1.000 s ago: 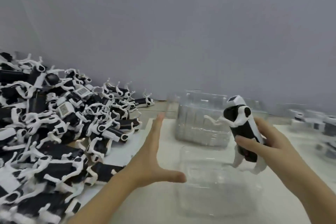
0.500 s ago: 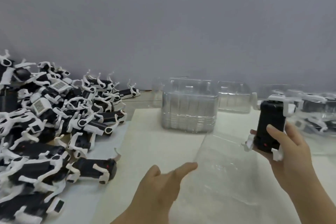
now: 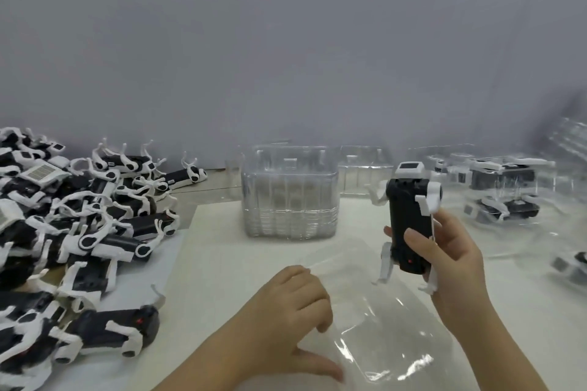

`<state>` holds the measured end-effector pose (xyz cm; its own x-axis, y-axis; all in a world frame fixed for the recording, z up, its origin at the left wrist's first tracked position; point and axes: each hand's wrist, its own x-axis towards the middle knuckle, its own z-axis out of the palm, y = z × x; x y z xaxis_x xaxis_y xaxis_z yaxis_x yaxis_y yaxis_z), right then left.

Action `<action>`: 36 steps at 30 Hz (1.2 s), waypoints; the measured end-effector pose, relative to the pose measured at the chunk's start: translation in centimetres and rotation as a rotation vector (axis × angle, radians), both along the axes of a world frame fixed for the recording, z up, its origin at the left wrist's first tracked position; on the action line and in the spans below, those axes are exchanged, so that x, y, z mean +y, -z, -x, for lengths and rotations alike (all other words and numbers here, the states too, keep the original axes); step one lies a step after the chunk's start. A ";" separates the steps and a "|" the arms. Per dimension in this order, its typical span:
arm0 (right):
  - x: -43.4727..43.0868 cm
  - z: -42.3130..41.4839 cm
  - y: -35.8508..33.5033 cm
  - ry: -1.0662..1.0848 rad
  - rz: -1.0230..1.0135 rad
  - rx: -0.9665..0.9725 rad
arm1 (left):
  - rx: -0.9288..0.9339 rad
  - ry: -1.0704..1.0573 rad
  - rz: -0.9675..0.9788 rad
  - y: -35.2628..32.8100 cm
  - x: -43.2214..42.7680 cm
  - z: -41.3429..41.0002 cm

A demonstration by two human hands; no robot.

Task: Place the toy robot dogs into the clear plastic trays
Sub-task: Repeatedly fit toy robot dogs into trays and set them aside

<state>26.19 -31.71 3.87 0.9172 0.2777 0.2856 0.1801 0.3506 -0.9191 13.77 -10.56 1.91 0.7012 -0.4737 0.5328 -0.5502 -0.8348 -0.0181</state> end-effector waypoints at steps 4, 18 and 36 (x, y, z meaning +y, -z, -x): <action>-0.7 0.0 -0.3 -0.036 0.081 -0.041 | -0.138 -0.077 -0.077 0.0 -0.5 0.5; 1.5 1.5 0.0 -0.024 0.136 -0.009 | 0.490 -0.286 0.995 4.2 3.6 2.2; 7.5 1.9 0.0 -0.245 0.188 -0.060 | 0.543 -0.676 1.581 2.3 6.6 0.1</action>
<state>24.26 -24.22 3.88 0.7996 0.5414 0.2599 0.1668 0.2156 -0.9621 13.70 -3.99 -0.43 0.7689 0.6132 -0.1810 0.1839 0.0591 0.9812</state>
